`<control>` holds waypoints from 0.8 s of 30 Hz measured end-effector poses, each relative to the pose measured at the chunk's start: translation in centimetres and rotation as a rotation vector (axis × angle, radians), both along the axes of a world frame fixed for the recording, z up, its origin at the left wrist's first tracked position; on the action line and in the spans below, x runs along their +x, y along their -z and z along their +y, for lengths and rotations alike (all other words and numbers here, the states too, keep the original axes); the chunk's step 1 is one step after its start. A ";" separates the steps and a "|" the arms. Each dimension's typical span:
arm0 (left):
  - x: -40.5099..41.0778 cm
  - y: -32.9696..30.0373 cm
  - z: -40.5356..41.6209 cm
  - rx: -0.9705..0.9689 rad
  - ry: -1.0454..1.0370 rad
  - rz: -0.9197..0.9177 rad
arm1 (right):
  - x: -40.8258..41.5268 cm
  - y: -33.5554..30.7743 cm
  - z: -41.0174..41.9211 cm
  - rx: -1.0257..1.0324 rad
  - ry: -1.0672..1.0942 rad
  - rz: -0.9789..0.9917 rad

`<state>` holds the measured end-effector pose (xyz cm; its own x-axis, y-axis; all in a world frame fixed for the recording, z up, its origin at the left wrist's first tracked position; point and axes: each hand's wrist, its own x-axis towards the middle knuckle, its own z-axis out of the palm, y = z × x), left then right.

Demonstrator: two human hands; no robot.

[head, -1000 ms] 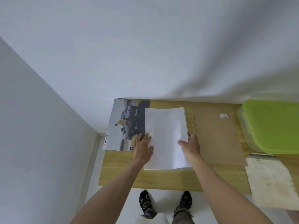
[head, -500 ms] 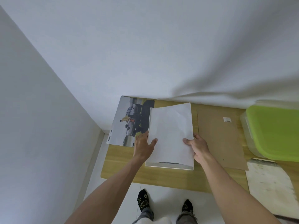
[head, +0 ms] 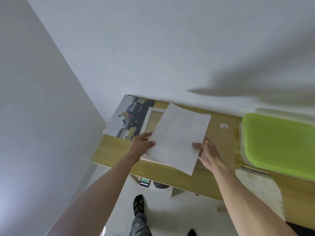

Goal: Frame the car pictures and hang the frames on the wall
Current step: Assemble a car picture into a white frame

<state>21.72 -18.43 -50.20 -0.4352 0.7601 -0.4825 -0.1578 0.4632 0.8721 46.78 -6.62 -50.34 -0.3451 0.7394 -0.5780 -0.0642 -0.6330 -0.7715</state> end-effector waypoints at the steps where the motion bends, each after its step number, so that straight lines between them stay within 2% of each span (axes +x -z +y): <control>1: 0.5 -0.3 -0.3 0.008 0.036 -0.002 | 1.5 -0.2 0.3 -0.008 -0.005 0.017; 5: 2.0 -1.4 -1.5 -0.031 0.150 0.002 | 7.1 -0.7 1.4 -0.034 0.064 0.063; 8: 3.0 -2.2 -2.0 -0.055 0.244 -0.020 | 10.8 -0.8 2.3 -0.028 0.090 0.004; 9: 3.3 -2.4 -1.9 -0.067 0.289 -0.024 | 12.1 -0.9 2.5 -0.015 0.056 -0.033; 13: 5.4 -2.7 -0.9 -0.136 0.438 -0.108 | 17.1 -0.8 2.1 0.059 -0.308 -0.253; 19: 11.2 -0.7 1.5 -0.398 0.662 0.010 | 25.9 1.7 0.4 -0.073 -0.211 -0.362; 21: 14.0 -0.1 2.5 -0.407 0.633 0.013 | 29.0 2.3 -0.5 -0.108 -0.184 -0.420; 24: 18.8 0.6 4.6 -0.314 0.410 -0.007 | 33.3 2.9 -1.9 -0.150 -0.115 -0.463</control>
